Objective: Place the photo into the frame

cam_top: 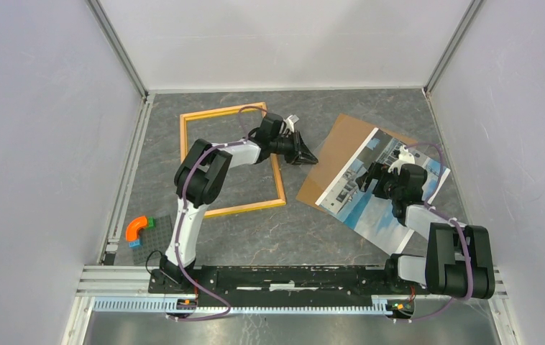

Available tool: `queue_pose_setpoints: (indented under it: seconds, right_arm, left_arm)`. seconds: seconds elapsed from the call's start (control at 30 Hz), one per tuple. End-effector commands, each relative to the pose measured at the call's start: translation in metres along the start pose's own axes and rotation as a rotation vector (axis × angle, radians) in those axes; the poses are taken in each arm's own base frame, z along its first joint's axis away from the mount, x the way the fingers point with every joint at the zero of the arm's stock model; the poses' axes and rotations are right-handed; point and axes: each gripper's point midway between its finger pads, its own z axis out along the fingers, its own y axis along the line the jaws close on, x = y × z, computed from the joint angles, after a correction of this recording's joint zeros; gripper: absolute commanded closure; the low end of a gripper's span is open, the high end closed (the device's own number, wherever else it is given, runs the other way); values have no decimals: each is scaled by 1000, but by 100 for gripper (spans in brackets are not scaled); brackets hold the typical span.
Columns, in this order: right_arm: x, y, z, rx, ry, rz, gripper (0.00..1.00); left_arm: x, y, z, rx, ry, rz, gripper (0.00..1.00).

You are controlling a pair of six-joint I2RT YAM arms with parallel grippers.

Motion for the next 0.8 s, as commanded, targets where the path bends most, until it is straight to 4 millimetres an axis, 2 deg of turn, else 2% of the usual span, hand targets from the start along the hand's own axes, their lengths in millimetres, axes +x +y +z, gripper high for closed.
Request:
queue_pose_setpoints:
  seconds: [0.0,0.13,0.3,0.5,0.67,0.77]
  right_arm:
    - [17,-6,-6,31,69,1,5]
    - [12,-6,-10,42,63,-4,2]
    - [7,-4,-14,56,97,-19,2]
    - [-2,-15,-30,137,55,-88,2]
    - [-26,-22,-44,207,-47,-145,2]
    - [-29,-23,-50,224,-68,-158,2]
  left_arm:
    - [-4,1,3,-104,1,106,89]
    - [-7,1,-7,-201,4,130,98]
    - [-11,-10,-30,-289,-21,192,98]
    - [-3,-14,-58,-393,-41,240,98]
    - [-3,-14,-87,-477,-118,290,98]
    - [-1,-18,-101,-493,-142,324,98]
